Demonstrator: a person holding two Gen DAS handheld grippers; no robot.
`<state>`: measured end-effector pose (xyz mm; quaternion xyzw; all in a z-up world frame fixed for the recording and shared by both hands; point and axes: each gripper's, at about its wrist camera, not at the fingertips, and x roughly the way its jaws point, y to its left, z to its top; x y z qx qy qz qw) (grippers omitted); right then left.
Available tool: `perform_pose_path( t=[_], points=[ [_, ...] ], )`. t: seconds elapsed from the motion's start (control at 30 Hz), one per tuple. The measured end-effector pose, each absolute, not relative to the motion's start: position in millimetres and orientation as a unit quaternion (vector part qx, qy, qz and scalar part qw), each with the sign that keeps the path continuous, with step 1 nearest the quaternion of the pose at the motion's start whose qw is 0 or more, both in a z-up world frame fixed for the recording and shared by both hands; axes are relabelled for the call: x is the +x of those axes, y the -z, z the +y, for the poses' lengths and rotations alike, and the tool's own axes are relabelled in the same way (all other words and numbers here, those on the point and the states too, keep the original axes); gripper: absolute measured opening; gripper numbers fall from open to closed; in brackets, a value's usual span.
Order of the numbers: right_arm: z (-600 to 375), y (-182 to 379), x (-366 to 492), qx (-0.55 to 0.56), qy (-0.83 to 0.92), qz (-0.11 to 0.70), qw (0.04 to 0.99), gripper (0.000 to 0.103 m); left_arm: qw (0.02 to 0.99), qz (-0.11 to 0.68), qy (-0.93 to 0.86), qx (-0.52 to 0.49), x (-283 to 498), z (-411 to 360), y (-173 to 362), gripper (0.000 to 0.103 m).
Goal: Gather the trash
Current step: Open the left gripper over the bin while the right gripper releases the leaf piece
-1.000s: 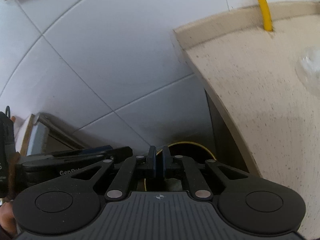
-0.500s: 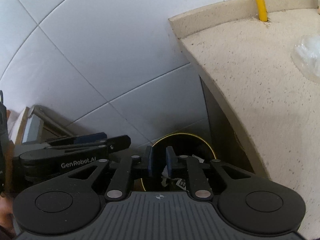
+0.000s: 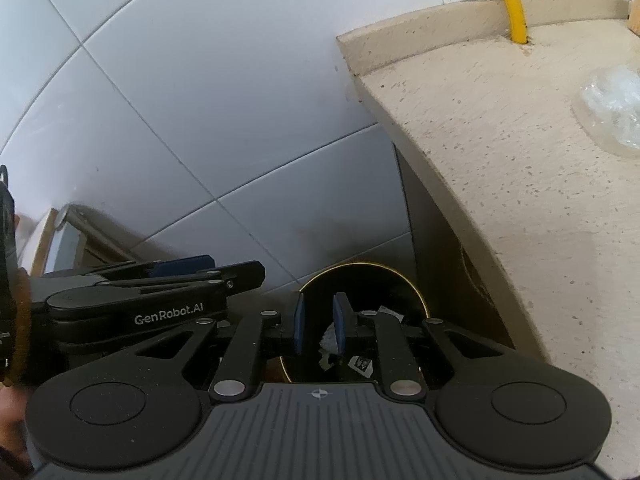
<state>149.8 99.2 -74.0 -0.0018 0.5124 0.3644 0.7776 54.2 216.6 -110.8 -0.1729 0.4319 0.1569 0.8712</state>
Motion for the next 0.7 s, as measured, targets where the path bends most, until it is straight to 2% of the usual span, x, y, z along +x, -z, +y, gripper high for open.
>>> perform_pose_path(
  t=[0.17, 0.23, 0.37, 0.43, 0.7],
  points=[
    [94.4, 67.6, 145.8, -0.002, -0.366, 0.508, 0.780, 0.029, 0.873, 0.430, -0.157, -0.170, 52.6, 216.5, 109.1, 0.045],
    [92.1, 63.3, 143.3, -0.002, -0.368, 0.503, 0.782, 0.036, 0.874, 0.427, -0.158, -0.168, 52.4, 215.7, 108.2, 0.045],
    [85.5, 56.8, 140.4, -0.002, -0.372, 0.495, 0.785, 0.038, 0.877, 0.425, -0.159, -0.159, 51.5, 213.3, 107.2, 0.046],
    [80.8, 53.7, 139.4, -0.002, -0.372, 0.490, 0.789, 0.043, 0.878, 0.423, -0.160, -0.155, 51.4, 212.9, 106.8, 0.046],
    [62.1, 45.5, 136.1, -0.004, -0.367, 0.478, 0.798, 0.049, 0.886, 0.413, -0.159, -0.140, 49.8, 208.4, 102.9, 0.046]
  ],
)
